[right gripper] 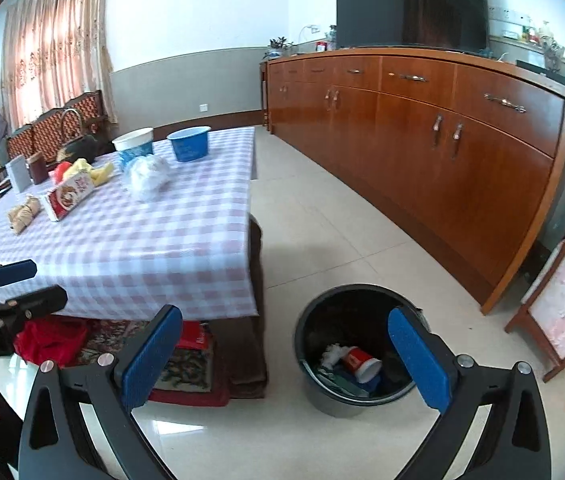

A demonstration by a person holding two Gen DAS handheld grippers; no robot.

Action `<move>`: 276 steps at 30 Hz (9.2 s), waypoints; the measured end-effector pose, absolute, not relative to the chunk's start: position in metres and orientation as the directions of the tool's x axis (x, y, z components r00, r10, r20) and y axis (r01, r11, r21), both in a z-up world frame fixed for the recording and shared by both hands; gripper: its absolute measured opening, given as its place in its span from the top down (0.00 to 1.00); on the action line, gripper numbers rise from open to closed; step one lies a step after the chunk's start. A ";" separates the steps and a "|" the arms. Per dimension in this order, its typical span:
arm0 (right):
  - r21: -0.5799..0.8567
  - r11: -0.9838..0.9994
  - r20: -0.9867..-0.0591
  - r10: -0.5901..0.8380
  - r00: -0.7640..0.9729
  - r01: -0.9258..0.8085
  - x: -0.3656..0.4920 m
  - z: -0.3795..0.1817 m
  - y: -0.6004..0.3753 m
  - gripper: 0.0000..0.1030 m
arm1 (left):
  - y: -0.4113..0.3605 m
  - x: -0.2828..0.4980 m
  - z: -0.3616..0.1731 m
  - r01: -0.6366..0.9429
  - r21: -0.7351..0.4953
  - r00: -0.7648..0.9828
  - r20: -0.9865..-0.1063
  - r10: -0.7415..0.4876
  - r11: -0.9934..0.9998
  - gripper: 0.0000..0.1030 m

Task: Collect trash
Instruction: 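Move both tools back over the table, then grasp the white paper carton with the left tool while the right tool grasps the plastic bag, then carry the paper carton and plastic bag over the black bucket with both tools, then open both tools to drop the carton and bag into the bucket, then move both tools back to the table toward the beige cloth and paper cup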

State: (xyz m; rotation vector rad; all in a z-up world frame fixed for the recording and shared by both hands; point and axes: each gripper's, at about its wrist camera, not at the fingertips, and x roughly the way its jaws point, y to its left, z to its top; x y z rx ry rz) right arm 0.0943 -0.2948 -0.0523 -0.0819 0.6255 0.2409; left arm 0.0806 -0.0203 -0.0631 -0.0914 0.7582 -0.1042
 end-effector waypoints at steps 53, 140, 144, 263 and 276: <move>0.000 0.884 -0.730 0.319 0.604 -0.467 0.277 -0.057 -0.072 0.16 | 0.167 0.203 -0.069 -0.284 -0.030 0.680 -0.711 0.179 0.958 0.05; 0.082 0.984 -0.794 0.162 0.586 -0.161 0.164 -0.133 -0.463 0.89 | -0.226 0.170 -0.157 0.356 -0.084 0.483 -0.836 -0.260 0.931 0.66; 0.078 0.972 -0.825 0.188 0.532 -0.223 0.190 -0.161 -0.457 0.89 | -0.230 0.189 -0.176 0.331 -0.091 0.462 -0.852 -0.246 0.939 0.66; -0.009 0.828 -0.634 0.429 0.643 -0.561 0.173 -0.011 -0.069 0.00 | 0.213 0.079 -0.048 -0.413 -0.039 0.705 -0.646 0.293 0.910 0.07; -0.023 0.874 -0.673 0.346 0.653 -0.486 0.258 -0.027 -0.024 0.00 | 0.270 0.127 -0.065 -0.449 -0.048 0.668 -0.681 0.300 0.892 0.07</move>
